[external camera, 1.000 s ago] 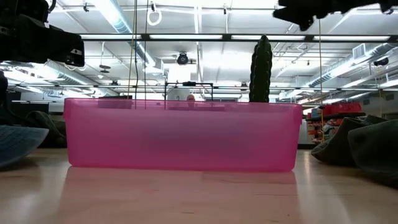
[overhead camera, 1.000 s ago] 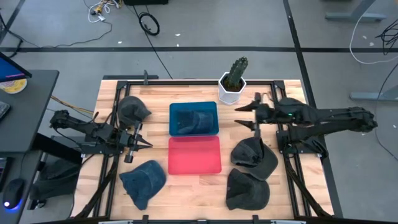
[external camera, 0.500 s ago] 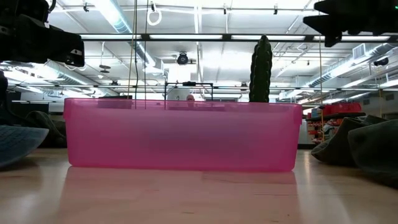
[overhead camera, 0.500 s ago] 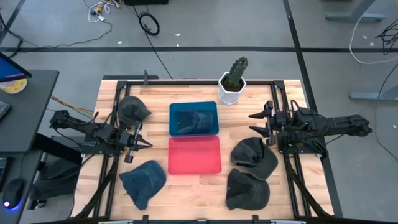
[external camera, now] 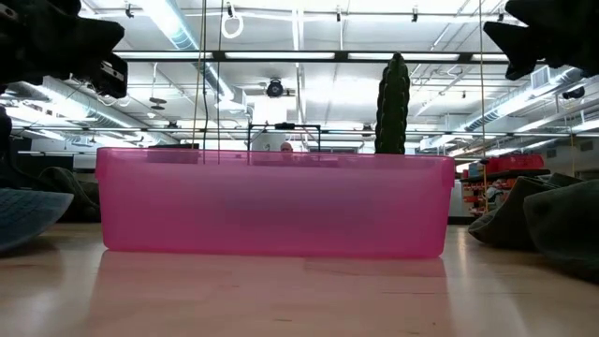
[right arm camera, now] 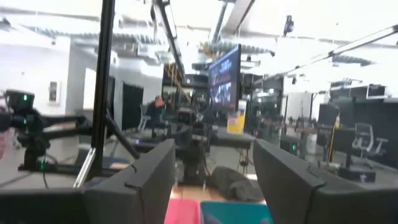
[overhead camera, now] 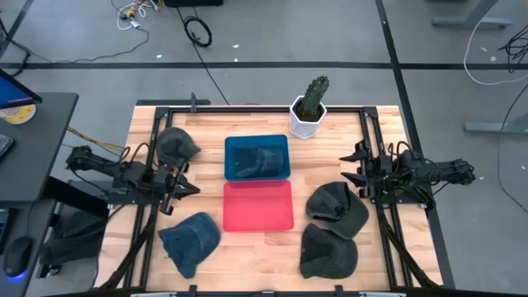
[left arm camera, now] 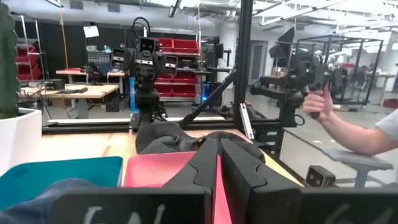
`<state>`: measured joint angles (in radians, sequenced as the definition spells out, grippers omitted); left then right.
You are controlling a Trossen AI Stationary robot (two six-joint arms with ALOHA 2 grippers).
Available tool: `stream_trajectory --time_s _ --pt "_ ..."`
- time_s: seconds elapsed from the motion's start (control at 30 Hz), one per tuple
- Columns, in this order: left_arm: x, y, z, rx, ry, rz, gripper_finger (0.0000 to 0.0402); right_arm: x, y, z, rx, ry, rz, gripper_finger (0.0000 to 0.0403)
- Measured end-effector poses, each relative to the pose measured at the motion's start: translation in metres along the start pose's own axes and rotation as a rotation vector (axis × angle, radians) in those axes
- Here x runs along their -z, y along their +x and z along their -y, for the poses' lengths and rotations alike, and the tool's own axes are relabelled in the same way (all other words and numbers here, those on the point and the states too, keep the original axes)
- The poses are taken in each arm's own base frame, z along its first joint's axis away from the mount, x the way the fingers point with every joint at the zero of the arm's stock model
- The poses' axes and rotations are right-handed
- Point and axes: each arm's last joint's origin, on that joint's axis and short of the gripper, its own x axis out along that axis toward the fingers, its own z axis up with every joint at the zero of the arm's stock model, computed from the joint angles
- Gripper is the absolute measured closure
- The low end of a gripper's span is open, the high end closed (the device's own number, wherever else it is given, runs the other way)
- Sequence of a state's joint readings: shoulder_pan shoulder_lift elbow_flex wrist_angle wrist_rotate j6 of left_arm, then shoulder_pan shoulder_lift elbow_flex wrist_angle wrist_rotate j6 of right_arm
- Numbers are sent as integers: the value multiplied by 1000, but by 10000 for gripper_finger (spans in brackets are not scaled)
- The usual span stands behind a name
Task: Pick & Place hat
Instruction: Put the blue cap into the blue bin
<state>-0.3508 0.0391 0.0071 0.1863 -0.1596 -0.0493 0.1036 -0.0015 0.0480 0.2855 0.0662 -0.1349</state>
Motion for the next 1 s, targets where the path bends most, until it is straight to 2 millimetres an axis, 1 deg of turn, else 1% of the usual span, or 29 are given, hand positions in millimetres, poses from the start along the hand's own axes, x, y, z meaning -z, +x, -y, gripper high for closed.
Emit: stream_trajectory --time_s 0.1,0.23,0.37,0.47,0.57,0.7,0.87,0.9,1.0 --pt "0 0 0 0 -40 2 376 9 0 -1 1 -3 -6 183" --pt "0 0 0 0 -123 3 376 12 0 -1 -4 -8 -41 183" --pt "0 0 0 0 -54 -2 376 16 -1 -3 -43 -16 -78 183" --pt "2 0 0 -1 -2 -18 376 25 -2 -4 -59 -39 -174 183" --pt "2 1 0 -1 11 -17 376 36 -5 -5 -79 -75 -294 183" --pt "0 3 0 -1 43 -7 376 36 -4 -5 -79 -84 -294 183" --pt "3 7 0 -23 119 -71 376 37 -4 -5 -64 -40 -299 183" --pt "0 9 1 -28 122 -80 376 36 -4 -5 -62 -28 -298 183" --pt "-21 16 4 -18 106 -60 376 36 -4 -5 -59 -17 -289 183"
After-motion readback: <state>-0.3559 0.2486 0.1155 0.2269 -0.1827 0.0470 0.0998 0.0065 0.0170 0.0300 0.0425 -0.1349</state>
